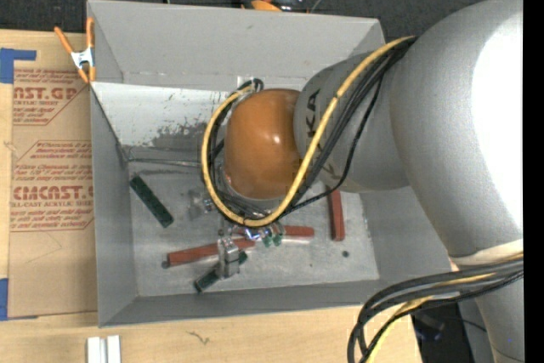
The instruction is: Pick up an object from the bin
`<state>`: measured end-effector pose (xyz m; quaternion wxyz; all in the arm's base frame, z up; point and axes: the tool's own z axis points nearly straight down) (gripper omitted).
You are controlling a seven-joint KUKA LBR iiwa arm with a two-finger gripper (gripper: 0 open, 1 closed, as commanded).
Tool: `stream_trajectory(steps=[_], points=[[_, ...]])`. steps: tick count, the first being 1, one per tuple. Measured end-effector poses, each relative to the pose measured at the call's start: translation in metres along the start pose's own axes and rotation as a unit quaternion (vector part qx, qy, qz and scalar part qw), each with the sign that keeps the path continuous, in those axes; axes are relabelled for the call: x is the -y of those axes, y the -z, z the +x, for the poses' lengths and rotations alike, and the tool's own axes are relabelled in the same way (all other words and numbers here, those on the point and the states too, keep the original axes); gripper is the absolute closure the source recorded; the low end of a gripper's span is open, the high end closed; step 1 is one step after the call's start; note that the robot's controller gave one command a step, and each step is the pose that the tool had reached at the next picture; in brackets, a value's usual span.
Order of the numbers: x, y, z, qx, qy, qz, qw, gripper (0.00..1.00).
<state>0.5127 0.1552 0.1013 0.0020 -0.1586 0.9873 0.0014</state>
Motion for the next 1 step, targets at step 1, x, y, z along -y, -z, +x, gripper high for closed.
stream_trajectory(steps=[1], points=[[-0.002,0.0217,0.0205,-0.0021,0.008,0.001,1.0,0.0]])
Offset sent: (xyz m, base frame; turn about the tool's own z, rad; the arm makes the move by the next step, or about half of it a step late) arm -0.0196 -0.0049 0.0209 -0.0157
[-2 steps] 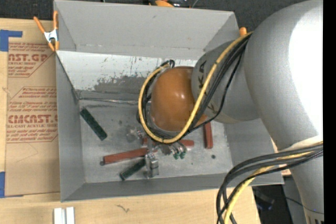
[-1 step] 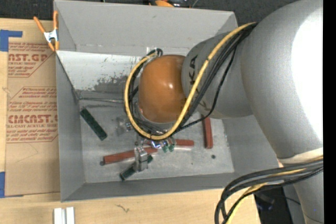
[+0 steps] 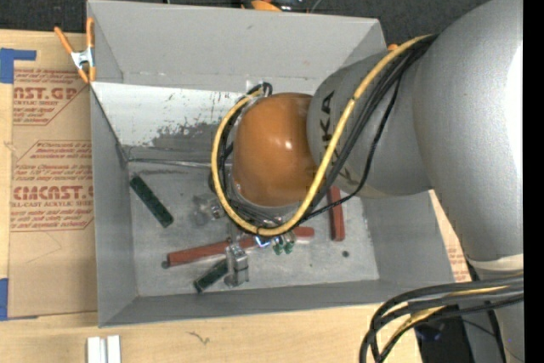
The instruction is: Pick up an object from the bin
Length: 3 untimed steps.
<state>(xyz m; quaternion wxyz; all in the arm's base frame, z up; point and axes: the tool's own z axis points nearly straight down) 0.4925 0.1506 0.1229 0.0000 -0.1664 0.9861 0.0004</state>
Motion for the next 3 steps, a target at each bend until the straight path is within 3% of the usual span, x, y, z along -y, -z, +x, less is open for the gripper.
stream_trajectory(steps=[1,2,3], points=[[-0.0038,-0.0529,0.0069,0.0068,0.033,0.001,0.9994,0.0],[-0.0038,-0.0518,0.0045,0.0044,0.032,0.0,0.9995,0.0],[-0.004,-0.0525,0.0062,0.0007,0.032,0.0,0.9995,1.0]])
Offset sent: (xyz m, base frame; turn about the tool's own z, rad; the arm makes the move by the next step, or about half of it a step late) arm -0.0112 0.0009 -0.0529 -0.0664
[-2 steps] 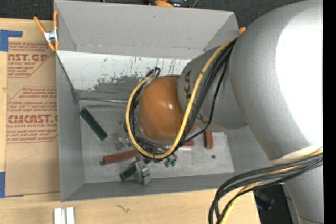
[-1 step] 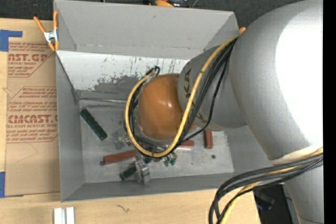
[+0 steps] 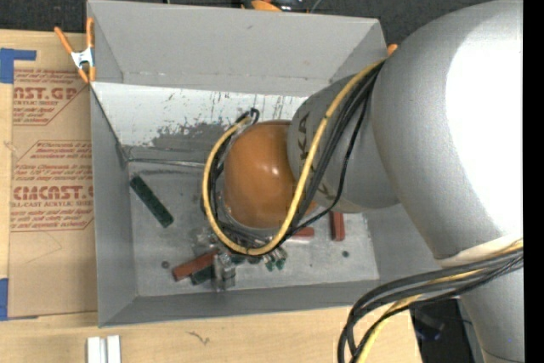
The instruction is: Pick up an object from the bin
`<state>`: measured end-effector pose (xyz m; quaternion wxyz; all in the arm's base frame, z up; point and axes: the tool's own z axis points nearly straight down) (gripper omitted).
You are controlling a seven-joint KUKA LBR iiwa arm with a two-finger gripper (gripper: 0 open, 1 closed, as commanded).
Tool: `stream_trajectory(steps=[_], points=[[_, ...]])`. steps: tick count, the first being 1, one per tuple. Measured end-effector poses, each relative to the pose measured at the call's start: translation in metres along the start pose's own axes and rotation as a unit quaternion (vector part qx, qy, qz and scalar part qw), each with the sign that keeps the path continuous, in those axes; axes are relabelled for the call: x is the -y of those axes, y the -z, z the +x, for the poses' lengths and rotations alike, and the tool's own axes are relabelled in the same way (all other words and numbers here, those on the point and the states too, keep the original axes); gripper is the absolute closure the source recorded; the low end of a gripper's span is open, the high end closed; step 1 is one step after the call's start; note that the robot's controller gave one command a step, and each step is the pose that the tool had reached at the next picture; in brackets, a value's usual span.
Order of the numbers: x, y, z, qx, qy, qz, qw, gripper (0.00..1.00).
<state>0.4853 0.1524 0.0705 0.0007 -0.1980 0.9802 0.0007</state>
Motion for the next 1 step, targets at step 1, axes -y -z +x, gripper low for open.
stream_trajectory(steps=[1], points=[[-0.0009,0.0679,-0.0019,0.0023,0.0,0.001,1.0,1.0]])
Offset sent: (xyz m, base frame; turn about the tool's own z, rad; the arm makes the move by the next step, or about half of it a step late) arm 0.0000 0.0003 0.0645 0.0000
